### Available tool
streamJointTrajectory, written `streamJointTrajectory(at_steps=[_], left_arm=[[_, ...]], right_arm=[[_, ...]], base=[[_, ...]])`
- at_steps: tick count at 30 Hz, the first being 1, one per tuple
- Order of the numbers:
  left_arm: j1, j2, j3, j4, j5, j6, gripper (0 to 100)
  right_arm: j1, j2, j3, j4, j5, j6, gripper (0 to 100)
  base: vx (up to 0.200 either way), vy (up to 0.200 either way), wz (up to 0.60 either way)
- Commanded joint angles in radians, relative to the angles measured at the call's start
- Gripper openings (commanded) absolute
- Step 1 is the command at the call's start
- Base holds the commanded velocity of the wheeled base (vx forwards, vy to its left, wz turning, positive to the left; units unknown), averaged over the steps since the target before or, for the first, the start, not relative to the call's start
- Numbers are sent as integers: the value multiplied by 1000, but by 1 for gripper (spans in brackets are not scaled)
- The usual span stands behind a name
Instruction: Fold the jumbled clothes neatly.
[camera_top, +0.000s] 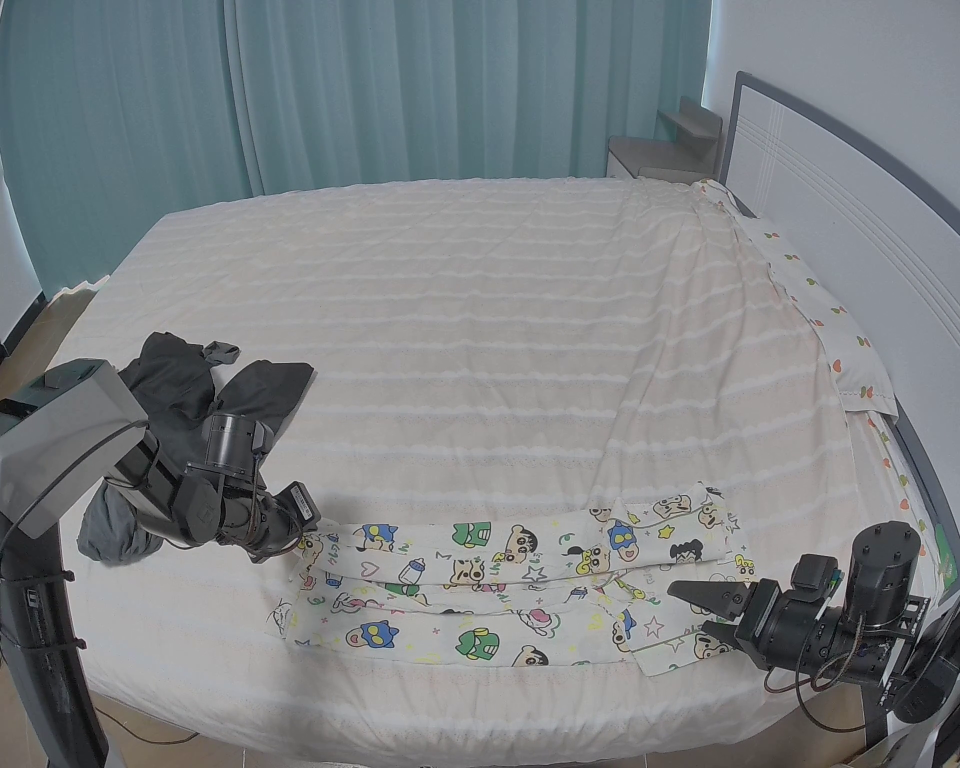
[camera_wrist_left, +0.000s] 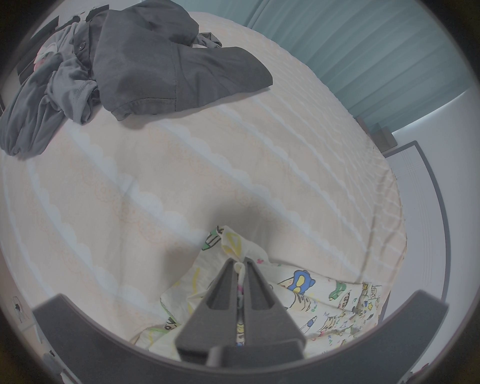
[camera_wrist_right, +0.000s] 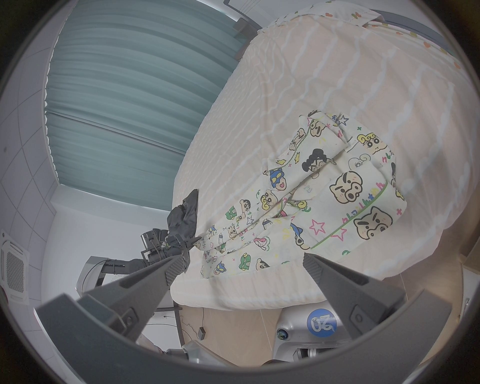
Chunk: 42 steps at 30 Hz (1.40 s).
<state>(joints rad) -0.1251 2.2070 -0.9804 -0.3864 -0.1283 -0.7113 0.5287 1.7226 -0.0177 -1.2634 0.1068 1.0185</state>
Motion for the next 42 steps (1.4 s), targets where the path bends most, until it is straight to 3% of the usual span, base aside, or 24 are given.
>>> streamJointTrajectory(at_steps=[1, 3, 4, 11, 18, 26, 28, 32, 37, 42], left_arm=[[-2, 20, 12, -5, 3, 15, 0], [-4, 23, 19, -20, 3, 19, 0], [-4, 23, 20, -28, 3, 19, 100], [-2, 23, 20, -55, 29, 13, 100], [16, -50, 78, -51, 7, 42, 100], [9, -93, 197, -49, -33, 260, 100], [9, -92, 197, -48, -33, 266, 100], [10, -59, 180, -35, -19, 286, 100], [27, 0, 123, 50, 87, 285, 100], [30, 5, 97, 121, 95, 283, 100]], right_arm=[[0, 0, 18, -1, 1, 0, 100], [0, 0, 18, -1, 1, 0, 100], [0, 0, 18, -1, 1, 0, 100], [0, 2, 18, 1, 1, 0, 100], [-1, 3, 18, 1, 1, 0, 100], [-1, 2, 18, 1, 1, 0, 100], [-1, 2, 18, 1, 1, 0, 100], [0, 2, 18, 1, 1, 0, 100], [-1, 5, 18, 1, 1, 0, 100], [-1, 5, 18, 1, 1, 0, 100]], base=[[0, 0, 0], [0, 0, 0], [0, 0, 0], [0, 0, 0], [0, 0, 0], [0, 0, 0], [0, 0, 0], [0, 0, 0], [0, 0, 0], [0, 0, 0]])
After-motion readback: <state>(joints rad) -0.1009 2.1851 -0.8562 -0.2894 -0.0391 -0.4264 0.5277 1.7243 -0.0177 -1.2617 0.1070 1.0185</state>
